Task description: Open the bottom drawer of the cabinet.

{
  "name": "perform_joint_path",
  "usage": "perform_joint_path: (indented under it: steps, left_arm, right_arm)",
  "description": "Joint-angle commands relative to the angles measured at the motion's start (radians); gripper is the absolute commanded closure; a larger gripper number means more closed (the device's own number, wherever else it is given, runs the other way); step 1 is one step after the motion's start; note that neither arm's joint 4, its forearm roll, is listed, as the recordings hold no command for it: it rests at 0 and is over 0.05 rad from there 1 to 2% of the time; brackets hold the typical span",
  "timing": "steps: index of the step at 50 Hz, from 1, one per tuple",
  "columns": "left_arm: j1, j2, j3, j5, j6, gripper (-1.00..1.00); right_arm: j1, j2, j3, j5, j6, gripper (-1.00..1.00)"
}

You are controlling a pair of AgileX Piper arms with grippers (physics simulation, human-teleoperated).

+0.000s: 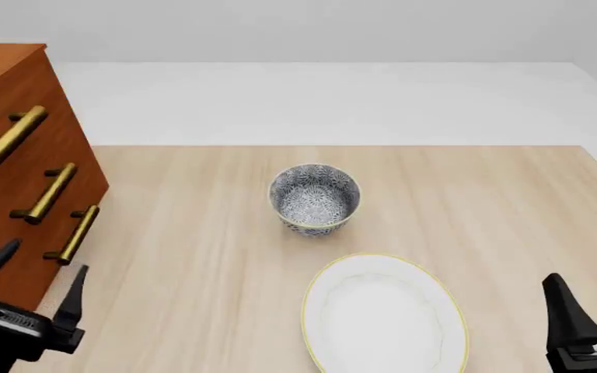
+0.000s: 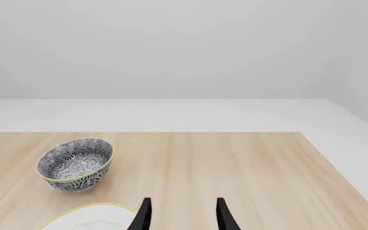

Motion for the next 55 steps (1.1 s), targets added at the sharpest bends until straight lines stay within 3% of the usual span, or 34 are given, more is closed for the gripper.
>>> perform_joint_path:
  steps: [1,3,4,6,9,10,14,15,18,19,22,28,32,33,34,35,36,55]
  left_arm:
    - [-0.003,0.119,0.001,-0.07,0.211,-1.0]
    - [0.0,0.161,0.001,-0.094,0.264,-1.0]
    - [-0.007,0.155,0.001,-0.078,0.231,-1.0]
    - [-0.001,0.213,0.001,-0.122,0.291,-1.0]
    - [-0.015,0.246,0.001,-0.127,0.272,-1.0]
    - [-0.017,0.294,0.001,-0.166,0.317,-1.0]
    - [-0.02,0.407,0.001,-0.254,0.32,-1.0]
    - [-0.02,0.458,0.001,-0.307,0.349,-1.0]
    - [-0.023,0.486,0.001,-0.326,0.33,-1.0]
    - [-0.024,0.578,0.001,-0.416,0.376,-1.0]
    - [-0.033,0.618,0.001,-0.447,0.364,-1.0]
    - [-0.018,0.797,0.001,-0.622,0.413,-1.0]
    - [-0.017,0.846,0.001,-0.667,0.424,-1.0]
    - [-0.021,0.772,0.001,-0.59,0.39,-1.0]
    - [-0.015,0.803,0.001,-0.624,0.409,-1.0]
    - [-0.014,0.93,0.001,-0.749,0.452,-1.0]
    - [-0.012,0.95,0.001,-0.768,0.446,-1.0]
    - [0.02,1.027,0.001,-0.819,0.493,-1.0]
  right_arm:
    - [0.0,0.0,0.0,0.0,0.0,-1.0]
    - [0.0,0.0,0.0,0.0,0.0,-1.0]
    - [0.0,0.0,0.0,0.0,0.0,-1.0]
    - [0.0,0.0,0.0,0.0,0.0,-1.0]
    - [0.0,0.0,0.0,0.0,0.0,-1.0]
    - [0.0,0.0,0.0,0.0,0.0,-1.0]
    - [0.0,0.0,0.0,0.0,0.0,-1.0]
    - [0.0,0.0,0.0,0.0,0.0,-1.0]
    - [0.0,0.0,0.0,0.0,0.0,-1.0]
    - [0.0,0.0,0.0,0.0,0.0,-1.0]
    - [0.0,0.0,0.0,0.0,0.0,-1.0]
    - [0.0,0.0,0.0,0.0,0.0,-1.0]
    - [0.0,0.0,0.0,0.0,0.0,-1.0]
    - [0.0,0.0,0.0,0.0,0.0,-1.0]
    - [0.0,0.0,0.0,0.0,0.0,-1.0]
    - [0.0,0.0,0.0,0.0,0.0,-1.0]
    - [0.0,0.0,0.0,0.0,0.0,-1.0]
    - [0.0,0.0,0.0,0.0,0.0,-1.0]
